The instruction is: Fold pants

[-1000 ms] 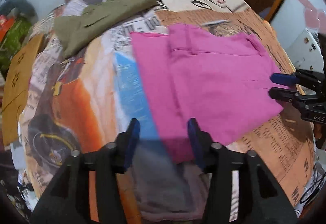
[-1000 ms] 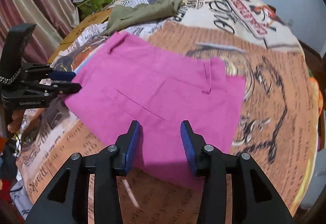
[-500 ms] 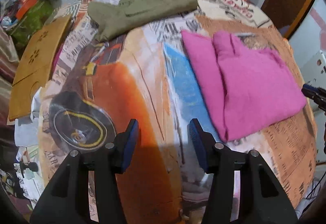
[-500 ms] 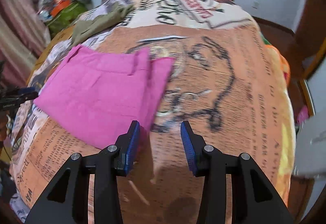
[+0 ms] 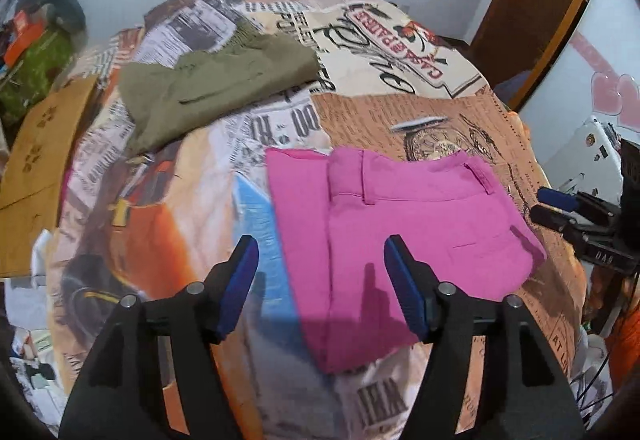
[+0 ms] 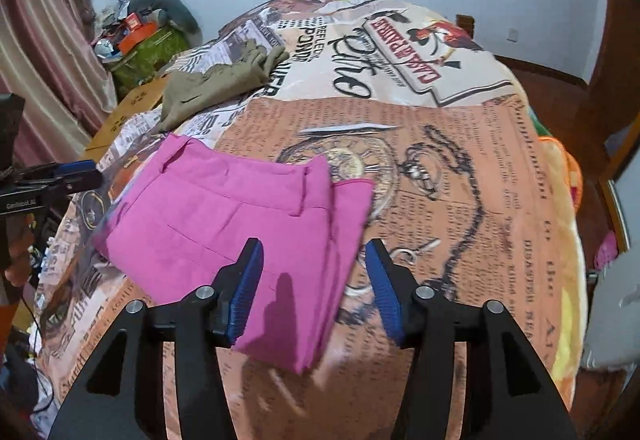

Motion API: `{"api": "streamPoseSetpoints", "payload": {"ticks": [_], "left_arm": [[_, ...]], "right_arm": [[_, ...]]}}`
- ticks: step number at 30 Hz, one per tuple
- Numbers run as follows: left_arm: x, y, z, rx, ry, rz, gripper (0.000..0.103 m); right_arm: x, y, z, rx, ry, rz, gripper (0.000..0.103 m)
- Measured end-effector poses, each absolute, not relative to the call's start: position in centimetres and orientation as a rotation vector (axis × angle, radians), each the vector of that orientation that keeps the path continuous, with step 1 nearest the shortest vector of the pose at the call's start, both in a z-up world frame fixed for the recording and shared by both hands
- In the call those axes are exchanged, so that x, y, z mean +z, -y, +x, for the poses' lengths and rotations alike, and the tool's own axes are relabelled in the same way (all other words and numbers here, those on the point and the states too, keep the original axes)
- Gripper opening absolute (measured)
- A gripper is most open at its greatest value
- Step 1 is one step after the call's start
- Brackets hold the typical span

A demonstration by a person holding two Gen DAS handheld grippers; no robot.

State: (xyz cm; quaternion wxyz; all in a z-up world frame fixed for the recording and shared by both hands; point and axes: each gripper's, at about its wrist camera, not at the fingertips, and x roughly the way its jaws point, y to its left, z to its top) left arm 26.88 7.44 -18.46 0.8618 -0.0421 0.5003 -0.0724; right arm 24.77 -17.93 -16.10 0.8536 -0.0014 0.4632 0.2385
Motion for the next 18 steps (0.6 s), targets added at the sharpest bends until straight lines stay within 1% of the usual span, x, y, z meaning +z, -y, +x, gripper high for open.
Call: {"api": "streamPoseSetpoints", "payload": {"ticks": [4,8,11,18], "left_arm": [[-21.1,-7.1,28.0,-0.148,-1.117,-0.093,0.065],[-23.2,-7.7,28.6,-0.174,-1.165,-0.185,0.066],[-23.5,-7.7,28.9,-0.184,-1.161,-0.194,0.068],[-23.7,-7.2,30.3,-0.214,-1.16,-0.212,0.069]], "right_arm": [[-17.9,17.3,25.2,0.501,-1.019,0.007,0.054],[-19.4,17.5,25.6,0.505,-1.065,0.044,0.054],[-20.1,18.0,26.0,0.515,-1.08,0.095,0.054],[-20.5,18.0,27.0,0.527,-1.085,0.123,0.054]]}}
